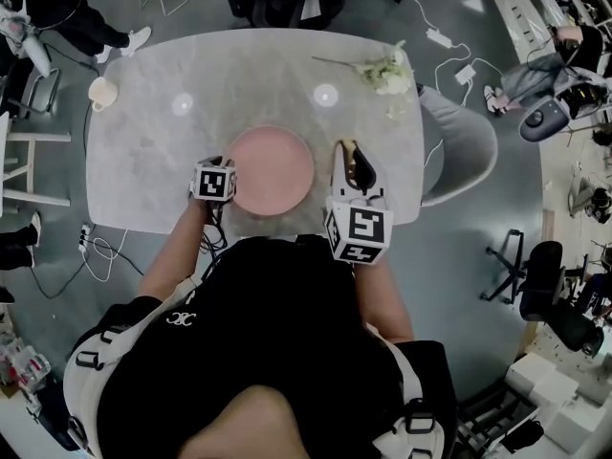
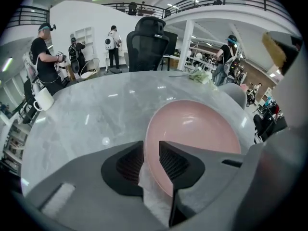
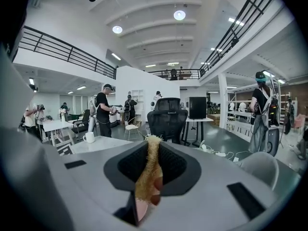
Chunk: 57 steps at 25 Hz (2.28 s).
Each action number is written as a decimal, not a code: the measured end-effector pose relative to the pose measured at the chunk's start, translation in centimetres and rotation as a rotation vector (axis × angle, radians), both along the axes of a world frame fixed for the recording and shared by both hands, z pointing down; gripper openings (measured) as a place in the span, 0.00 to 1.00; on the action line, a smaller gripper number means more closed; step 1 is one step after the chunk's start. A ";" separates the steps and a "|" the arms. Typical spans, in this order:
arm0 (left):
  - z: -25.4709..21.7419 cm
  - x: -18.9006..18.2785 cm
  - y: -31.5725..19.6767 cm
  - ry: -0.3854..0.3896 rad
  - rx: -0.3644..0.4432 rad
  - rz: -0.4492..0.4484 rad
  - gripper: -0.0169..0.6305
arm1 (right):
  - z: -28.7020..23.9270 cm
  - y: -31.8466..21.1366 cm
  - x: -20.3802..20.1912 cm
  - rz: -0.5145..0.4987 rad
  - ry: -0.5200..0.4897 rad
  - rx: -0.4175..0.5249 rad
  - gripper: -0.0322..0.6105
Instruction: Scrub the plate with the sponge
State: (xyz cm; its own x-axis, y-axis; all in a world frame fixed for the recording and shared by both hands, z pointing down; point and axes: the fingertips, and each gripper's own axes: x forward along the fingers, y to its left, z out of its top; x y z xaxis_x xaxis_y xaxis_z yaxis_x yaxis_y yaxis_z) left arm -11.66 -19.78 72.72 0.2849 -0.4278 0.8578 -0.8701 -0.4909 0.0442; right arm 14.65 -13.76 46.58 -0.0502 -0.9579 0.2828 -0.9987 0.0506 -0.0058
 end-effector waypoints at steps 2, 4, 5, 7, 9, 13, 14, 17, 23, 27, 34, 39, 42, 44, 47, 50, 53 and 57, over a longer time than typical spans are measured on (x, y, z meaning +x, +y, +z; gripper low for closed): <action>1.1 -0.5 0.2 -0.016 -0.025 -0.009 0.17 | 0.1 0.3 0.3 0.008 0.002 -0.002 0.15; 2.2 -0.9 0.6 -0.034 -0.057 -0.021 0.17 | 0.3 0.5 0.5 0.012 0.005 -0.005 0.15; 2.8 -1.1 0.8 -0.039 -0.075 -0.029 0.17 | 0.3 0.6 0.6 0.015 0.006 -0.006 0.15; 3.6 -1.1 1.2 -0.030 -0.102 -0.051 0.17 | 0.4 0.9 1.0 0.023 0.008 -0.006 0.15; 3.9 -0.9 1.3 -0.004 -0.119 -0.078 0.16 | 0.4 1.0 1.5 0.034 0.008 -0.006 0.15; 4.5 -0.7 1.5 0.052 -0.165 -0.123 0.13 | 0.5 1.1 1.5 0.038 0.001 -0.007 0.15; 4.6 -0.7 1.6 0.069 -0.179 -0.137 0.13 | 0.5 1.2 1.4 0.036 -0.003 -0.008 0.15; 5.0 -0.6 1.9 0.122 -0.221 -0.182 0.13 | 0.5 1.3 0.9 0.024 -0.014 -0.010 0.15; 5.7 -0.2 2.9 0.272 -0.329 -0.316 0.12 | 0.7 1.7 0.8 0.015 -0.043 -0.012 0.15; 6.0 0.4 3.6 0.378 -0.405 -0.368 0.12 | 0.9 1.5 0.8 0.011 -0.066 -0.021 0.15; 6.1 1.0 4.4 0.418 -0.471 -0.407 0.08 | 1.3 1.3 0.4 0.003 -0.091 -0.028 0.15; 5.3 1.0 4.8 0.530 -0.514 -0.502 0.06 | 1.4 1.0 0.5 -0.003 -0.102 -0.033 0.15; 4.3 1.1 4.8 0.542 -0.495 -0.504 0.06 | 1.6 0.6 0.5 -0.010 -0.114 -0.037 0.15; 3.3 1.3 4.7 0.555 -0.474 -0.497 0.06 | 1.7 0.4 0.2 -0.023 -0.117 -0.039 0.15; 1.1 1.7 4.3 0.595 -0.435 -0.482 0.06 | 1.6 -0.1 -0.4 -0.046 -0.118 -0.038 0.15; -1.3 2.1 3.7 0.626 -0.399 -0.468 0.06 | 1.7 -0.8 -1.1 -0.071 -0.121 -0.039 0.15; -3.8 2.3 3.2 0.638 -0.353 -0.452 0.06 | 1.8 -1.4 -1.7 -0.096 -0.115 -0.040 0.15; -6.9 2.3 2.8 0.652 -0.293 -0.434 0.06 | 2.5 -2.5 -2.5 -0.107 -0.048 -0.056 0.15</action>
State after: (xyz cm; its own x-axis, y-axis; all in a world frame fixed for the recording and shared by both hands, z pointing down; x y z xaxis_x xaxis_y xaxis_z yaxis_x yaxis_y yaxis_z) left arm -9.36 -16.98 65.87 0.6241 -0.3990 0.6717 -0.7350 -0.0081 0.6781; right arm 12.13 -16.27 49.09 -0.1660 -0.9290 0.3307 -0.9861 0.1553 -0.0589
